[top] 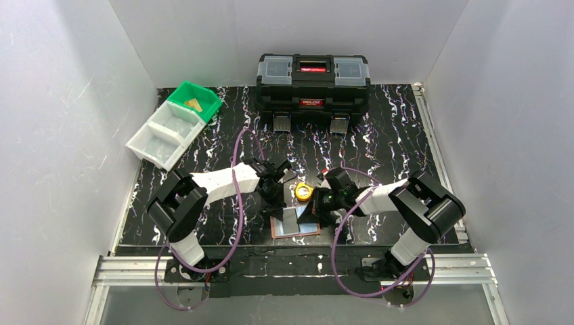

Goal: Take the credit cards out of the card holder
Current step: Remove the credit card from the card holder, then place the credit card in the storage box.

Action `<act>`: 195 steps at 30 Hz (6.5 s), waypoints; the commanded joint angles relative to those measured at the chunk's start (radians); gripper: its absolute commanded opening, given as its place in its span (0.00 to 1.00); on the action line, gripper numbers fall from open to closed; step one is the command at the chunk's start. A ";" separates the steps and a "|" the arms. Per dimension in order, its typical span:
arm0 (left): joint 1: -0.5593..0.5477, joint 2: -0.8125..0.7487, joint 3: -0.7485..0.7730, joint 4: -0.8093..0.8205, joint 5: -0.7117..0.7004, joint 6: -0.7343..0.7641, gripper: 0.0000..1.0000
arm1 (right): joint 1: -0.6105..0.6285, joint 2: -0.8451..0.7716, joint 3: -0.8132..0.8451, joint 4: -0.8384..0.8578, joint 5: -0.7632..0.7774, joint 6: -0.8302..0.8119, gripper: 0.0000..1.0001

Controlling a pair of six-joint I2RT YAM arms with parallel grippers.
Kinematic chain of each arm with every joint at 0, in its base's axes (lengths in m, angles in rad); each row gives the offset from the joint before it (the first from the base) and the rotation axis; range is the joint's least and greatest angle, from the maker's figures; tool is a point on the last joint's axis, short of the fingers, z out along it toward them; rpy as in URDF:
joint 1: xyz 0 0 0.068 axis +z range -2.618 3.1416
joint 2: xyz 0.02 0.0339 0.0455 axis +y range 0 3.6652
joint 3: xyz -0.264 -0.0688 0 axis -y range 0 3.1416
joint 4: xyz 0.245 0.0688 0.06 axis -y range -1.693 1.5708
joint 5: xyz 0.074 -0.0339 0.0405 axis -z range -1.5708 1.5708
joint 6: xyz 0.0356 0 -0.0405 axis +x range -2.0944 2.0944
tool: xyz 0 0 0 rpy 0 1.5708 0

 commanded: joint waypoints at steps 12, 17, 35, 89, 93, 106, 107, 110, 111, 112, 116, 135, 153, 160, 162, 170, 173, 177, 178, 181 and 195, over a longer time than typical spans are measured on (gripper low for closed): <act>0.013 0.035 -0.082 -0.063 -0.076 0.019 0.00 | -0.021 -0.044 -0.043 0.040 0.018 0.004 0.01; 0.014 0.047 -0.076 -0.053 -0.061 0.019 0.00 | -0.019 -0.016 -0.020 0.076 -0.025 0.003 0.21; 0.027 0.088 -0.112 -0.021 -0.037 0.006 0.00 | -0.019 0.026 -0.076 0.203 -0.023 0.078 0.08; 0.058 0.105 -0.078 -0.075 -0.075 0.071 0.00 | -0.058 -0.138 -0.088 -0.043 0.109 -0.090 0.03; 0.058 0.103 -0.074 -0.078 -0.076 0.072 0.00 | -0.058 -0.202 -0.070 -0.140 0.159 -0.149 0.03; 0.053 0.057 0.051 -0.143 -0.070 0.093 0.00 | -0.059 -0.379 0.008 -0.322 0.180 -0.218 0.01; 0.054 0.049 0.069 -0.153 -0.070 0.093 0.00 | -0.058 -0.389 0.016 -0.332 0.180 -0.220 0.01; 0.054 0.029 0.134 -0.198 -0.071 0.096 0.00 | -0.059 -0.418 0.040 -0.366 0.172 -0.224 0.01; 0.053 0.021 0.156 -0.215 -0.075 0.098 0.00 | -0.059 -0.426 0.050 -0.377 0.169 -0.224 0.01; 0.054 0.012 0.179 -0.232 -0.078 0.097 0.00 | -0.060 -0.433 0.058 -0.385 0.167 -0.225 0.01; 0.056 -0.028 0.254 -0.299 -0.099 0.107 0.09 | -0.069 -0.459 0.084 -0.407 0.144 -0.226 0.01; 0.264 -0.352 0.209 -0.123 0.320 0.115 0.72 | -0.195 -0.487 0.188 -0.274 -0.106 -0.085 0.01; 0.364 -0.325 0.096 0.189 0.636 -0.019 0.60 | -0.205 -0.332 0.247 0.086 -0.281 0.146 0.01; 0.364 -0.312 0.083 0.237 0.670 -0.053 0.52 | -0.205 -0.334 0.256 0.083 -0.278 0.152 0.01; 0.364 -0.312 0.078 0.247 0.679 -0.061 0.47 | -0.205 -0.338 0.254 0.078 -0.274 0.155 0.01; 0.355 -0.322 0.053 0.291 0.708 -0.094 0.37 | -0.204 -0.362 0.259 0.033 -0.258 0.149 0.01; 0.345 -0.325 0.045 0.305 0.709 -0.100 0.36 | -0.203 -0.362 0.261 0.028 -0.259 0.146 0.01; 0.329 -0.326 0.025 0.333 0.706 -0.114 0.35 | -0.195 -0.362 0.259 0.045 -0.262 0.153 0.01; 0.323 -0.326 0.020 0.338 0.703 -0.118 0.35 | -0.194 -0.363 0.257 0.049 -0.263 0.157 0.01; 0.314 -0.341 -0.006 0.352 0.697 -0.133 0.33 | -0.191 -0.376 0.254 0.067 -0.261 0.174 0.01; 0.315 -0.334 0.075 0.265 0.551 -0.122 0.00 | -0.181 -0.405 0.366 -0.297 -0.145 -0.030 0.84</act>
